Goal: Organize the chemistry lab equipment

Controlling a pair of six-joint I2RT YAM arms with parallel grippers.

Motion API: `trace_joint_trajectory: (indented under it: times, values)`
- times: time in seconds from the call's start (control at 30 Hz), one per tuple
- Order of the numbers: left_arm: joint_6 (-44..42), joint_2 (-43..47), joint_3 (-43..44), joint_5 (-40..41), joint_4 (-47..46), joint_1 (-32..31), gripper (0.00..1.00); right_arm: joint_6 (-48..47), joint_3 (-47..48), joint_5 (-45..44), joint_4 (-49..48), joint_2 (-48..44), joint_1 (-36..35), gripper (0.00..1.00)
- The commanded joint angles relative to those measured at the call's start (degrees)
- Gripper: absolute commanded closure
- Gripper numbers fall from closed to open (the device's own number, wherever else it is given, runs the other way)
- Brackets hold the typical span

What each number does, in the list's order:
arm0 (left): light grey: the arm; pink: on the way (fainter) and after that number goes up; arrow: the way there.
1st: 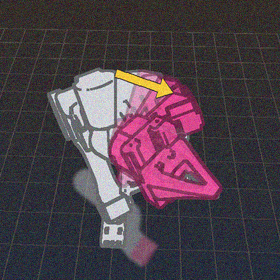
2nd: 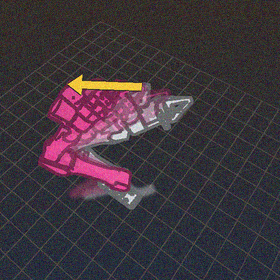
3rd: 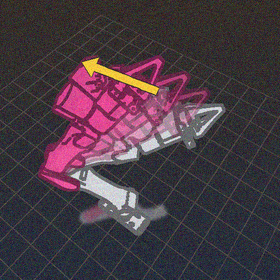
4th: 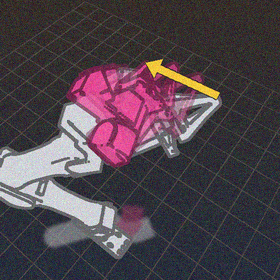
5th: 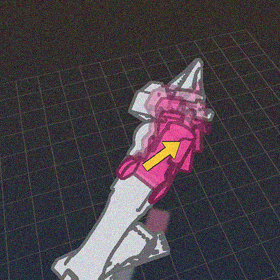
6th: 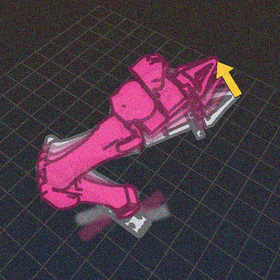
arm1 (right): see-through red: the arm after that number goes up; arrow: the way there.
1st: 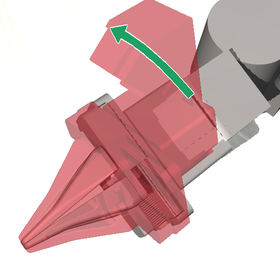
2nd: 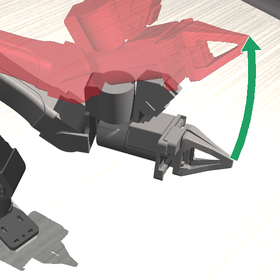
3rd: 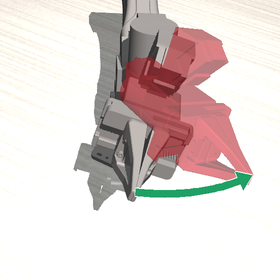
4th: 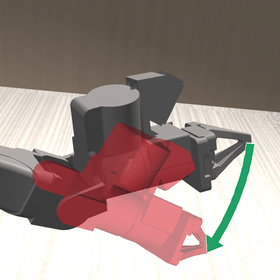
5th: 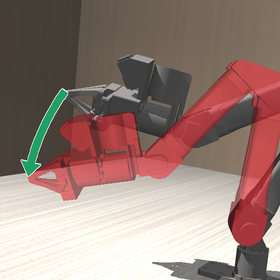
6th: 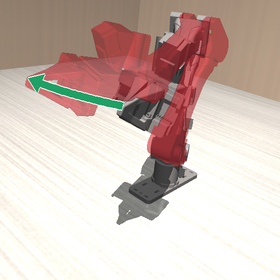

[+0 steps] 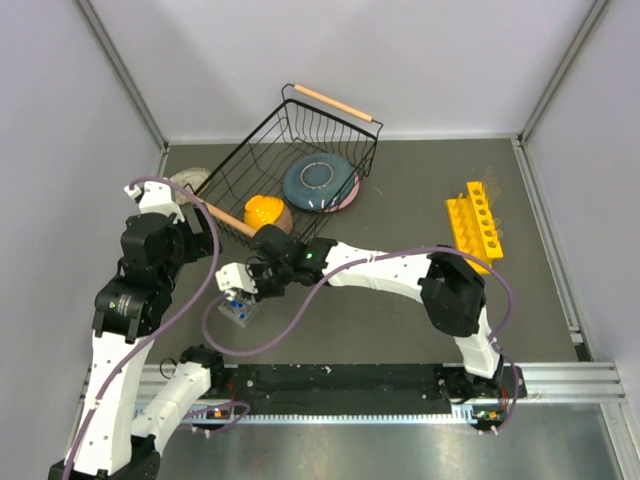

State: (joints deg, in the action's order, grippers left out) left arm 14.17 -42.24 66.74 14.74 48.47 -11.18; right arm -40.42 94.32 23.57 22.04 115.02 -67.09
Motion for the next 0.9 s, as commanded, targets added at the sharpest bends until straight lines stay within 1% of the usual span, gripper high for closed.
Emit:
trace_joint_trajectory:
  times: [0.0, 0.23, 0.63, 0.73, 0.87]
  values:
    - [-1.2, 0.3, -1.0, 0.9, -0.2, 0.5, 0.01, 0.3, 3.0, -0.9, -1.3, 1.5, -0.5, 0.92]
    - [-1.8, 0.7, -1.4, 0.2, -0.2, 0.5, 0.01, -0.3, 0.0, -1.4, -1.0, 1.9, -0.5, 0.92]
    - [-1.6, 1.9, -1.9, -0.6, 0.8, 0.5, 0.01, -1.4, 0.5, -2.6, -0.2, 4.6, -0.5, 0.90]
    - [-1.6, 2.4, -2.0, -0.4, 1.1, 0.5, 0.01, -2.0, 0.6, -3.0, 0.3, 5.3, -0.4, 0.88]
    - [-1.5, 2.6, -1.9, -0.2, 1.2, 0.5, 0.01, -1.8, 2.5, -3.1, 0.9, 7.1, -0.6, 0.82]
